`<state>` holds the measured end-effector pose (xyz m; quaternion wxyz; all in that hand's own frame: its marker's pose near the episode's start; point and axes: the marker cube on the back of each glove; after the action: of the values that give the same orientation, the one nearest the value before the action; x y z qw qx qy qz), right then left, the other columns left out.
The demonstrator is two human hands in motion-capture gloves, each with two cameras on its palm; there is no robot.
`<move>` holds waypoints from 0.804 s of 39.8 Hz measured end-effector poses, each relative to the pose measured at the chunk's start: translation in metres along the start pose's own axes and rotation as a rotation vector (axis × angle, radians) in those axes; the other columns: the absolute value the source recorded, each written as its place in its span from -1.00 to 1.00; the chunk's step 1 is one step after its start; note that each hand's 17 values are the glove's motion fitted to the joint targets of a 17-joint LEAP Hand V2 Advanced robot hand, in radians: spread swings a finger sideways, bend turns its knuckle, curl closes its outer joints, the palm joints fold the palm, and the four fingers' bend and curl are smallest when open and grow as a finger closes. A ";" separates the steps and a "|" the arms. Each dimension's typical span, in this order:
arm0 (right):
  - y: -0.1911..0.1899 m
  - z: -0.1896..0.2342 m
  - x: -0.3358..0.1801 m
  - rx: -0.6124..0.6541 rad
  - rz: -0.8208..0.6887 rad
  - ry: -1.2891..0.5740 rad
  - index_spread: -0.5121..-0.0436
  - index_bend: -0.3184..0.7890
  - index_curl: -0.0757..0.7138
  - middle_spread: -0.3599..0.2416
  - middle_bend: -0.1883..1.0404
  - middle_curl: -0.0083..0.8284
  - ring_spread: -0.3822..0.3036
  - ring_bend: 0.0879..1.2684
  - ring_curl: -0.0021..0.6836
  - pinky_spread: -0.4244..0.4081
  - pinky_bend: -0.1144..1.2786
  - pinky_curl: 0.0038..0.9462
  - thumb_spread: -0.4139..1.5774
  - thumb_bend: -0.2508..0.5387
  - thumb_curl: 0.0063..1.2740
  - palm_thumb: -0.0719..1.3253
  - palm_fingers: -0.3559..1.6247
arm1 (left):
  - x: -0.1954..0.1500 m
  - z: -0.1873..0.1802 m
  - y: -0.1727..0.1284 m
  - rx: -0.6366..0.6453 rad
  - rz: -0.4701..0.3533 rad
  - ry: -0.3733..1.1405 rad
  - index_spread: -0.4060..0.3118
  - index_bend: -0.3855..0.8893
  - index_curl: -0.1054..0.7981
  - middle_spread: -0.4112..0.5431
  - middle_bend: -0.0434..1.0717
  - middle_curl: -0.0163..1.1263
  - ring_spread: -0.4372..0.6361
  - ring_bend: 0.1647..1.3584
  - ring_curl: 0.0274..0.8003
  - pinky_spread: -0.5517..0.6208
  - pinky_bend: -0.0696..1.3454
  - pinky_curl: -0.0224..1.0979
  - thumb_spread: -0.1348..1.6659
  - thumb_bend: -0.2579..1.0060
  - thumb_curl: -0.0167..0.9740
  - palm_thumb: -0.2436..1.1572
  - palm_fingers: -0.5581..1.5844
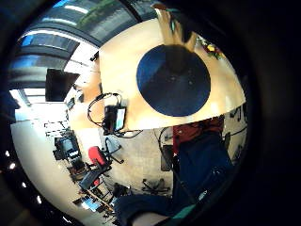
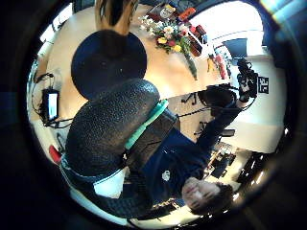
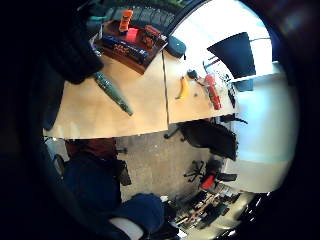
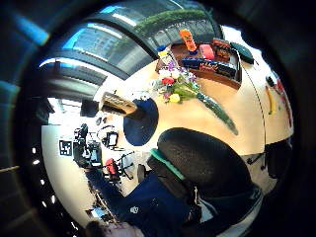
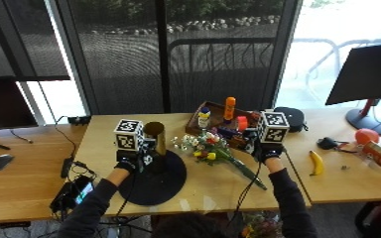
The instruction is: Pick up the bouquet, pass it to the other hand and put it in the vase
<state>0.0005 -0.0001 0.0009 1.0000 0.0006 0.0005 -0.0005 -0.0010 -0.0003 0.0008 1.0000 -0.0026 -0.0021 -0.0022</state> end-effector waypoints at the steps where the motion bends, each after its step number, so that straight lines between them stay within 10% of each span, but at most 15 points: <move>1: 0.000 0.000 0.000 0.000 -0.002 0.000 0.32 -0.22 -0.70 0.03 -0.29 -0.78 0.03 -0.36 -0.65 0.14 -0.36 -0.81 -0.11 0.01 -0.91 -0.53 -0.13 | 0.000 0.000 0.000 -0.002 -0.001 0.000 0.08 -0.13 -0.63 0.16 -0.76 -0.95 0.14 -0.53 -0.83 0.30 -0.35 -0.79 -0.31 -0.55 -0.91 -0.56 -0.23; 16: -0.006 -0.001 -0.012 -0.018 -0.041 -0.032 -0.26 -0.22 -0.45 -0.09 -0.24 -0.44 -0.04 -0.26 -0.27 0.27 -0.33 -0.53 0.37 -0.17 -0.77 -0.45 -0.21 | 0.000 -0.001 0.003 0.020 0.007 0.055 0.04 -0.11 -0.32 0.40 -0.65 -0.82 0.42 -0.33 -0.56 0.58 -0.25 -0.57 0.23 -0.61 -0.72 -0.56 -0.32; 32: 0.002 -0.025 -0.005 -0.085 0.070 0.033 -0.02 -0.23 -0.40 -0.24 -0.13 -0.21 -0.22 -0.14 -0.08 0.31 -0.26 -0.40 0.48 -0.30 -0.64 -0.31 0.03 | 0.018 0.000 0.006 0.037 0.045 0.061 0.03 -0.13 -0.15 0.40 -0.62 -0.70 0.46 -0.29 -0.48 0.62 -0.25 -0.49 0.36 -0.62 -0.59 -0.59 -0.33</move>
<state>-0.0048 0.0020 -0.0245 0.9984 -0.0418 0.0169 0.0344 0.0174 0.0055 0.0004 0.9993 0.0159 0.0283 0.0205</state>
